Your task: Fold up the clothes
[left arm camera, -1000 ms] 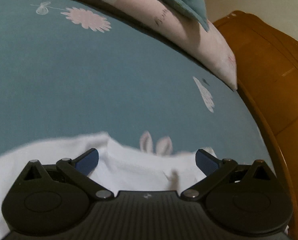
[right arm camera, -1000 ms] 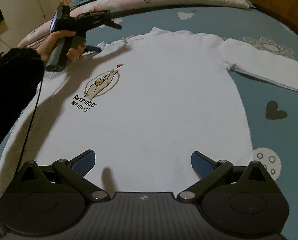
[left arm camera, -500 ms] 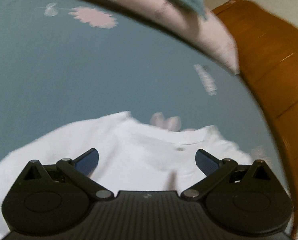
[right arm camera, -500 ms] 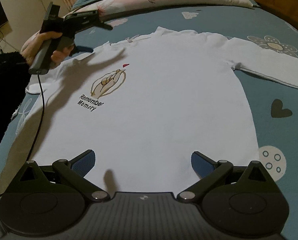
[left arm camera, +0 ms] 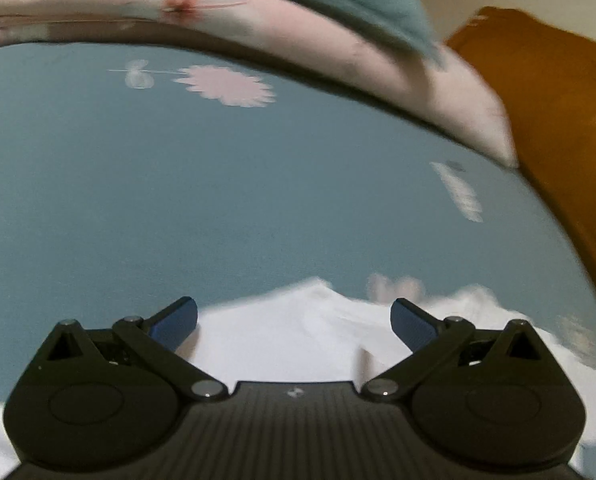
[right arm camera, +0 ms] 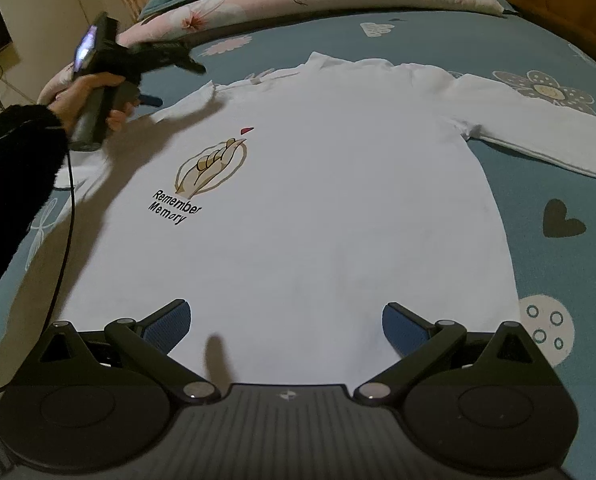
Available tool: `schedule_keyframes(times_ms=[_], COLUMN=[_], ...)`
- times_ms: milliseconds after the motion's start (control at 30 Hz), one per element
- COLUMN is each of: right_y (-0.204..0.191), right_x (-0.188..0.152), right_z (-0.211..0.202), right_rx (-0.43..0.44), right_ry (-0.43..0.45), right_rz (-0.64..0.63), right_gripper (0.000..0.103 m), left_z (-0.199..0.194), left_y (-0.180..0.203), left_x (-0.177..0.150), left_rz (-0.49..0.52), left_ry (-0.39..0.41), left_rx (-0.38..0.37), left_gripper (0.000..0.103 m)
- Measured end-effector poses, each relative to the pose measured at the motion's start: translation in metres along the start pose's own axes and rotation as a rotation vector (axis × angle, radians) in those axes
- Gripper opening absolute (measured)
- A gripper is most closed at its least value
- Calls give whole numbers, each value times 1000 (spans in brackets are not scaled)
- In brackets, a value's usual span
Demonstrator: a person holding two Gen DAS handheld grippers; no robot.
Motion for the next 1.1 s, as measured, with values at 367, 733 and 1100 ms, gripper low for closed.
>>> schedule_keyframes(times_ms=[367,733,1100], right_y=[-1,-1,-1], right_x=[-1,-2,-3], right_z=[1,-1,1], right_rx=[5,7,-9], right_ry=[-2,-6,-16], right_rz=[1,2,-19], right_gripper=[103,103,103], left_z=[7,0,-22], left_y=[-26,-12,21], left_x=[-29,-28,-86], left_rz=[-54,34,239], left_ry=[-108,-62,-177], left_rx=[17,94,109], left_gripper=[102,102,102])
Point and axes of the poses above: each gripper's, at about its wrist camera, not at the fingertips, and z roughly the way its jaws point, y to its right, x to its top, the point moved 7 cm from there along z, roughly the way its jaws point, and after that the axes turned 12 degrees about x, right-handed, at the moved point
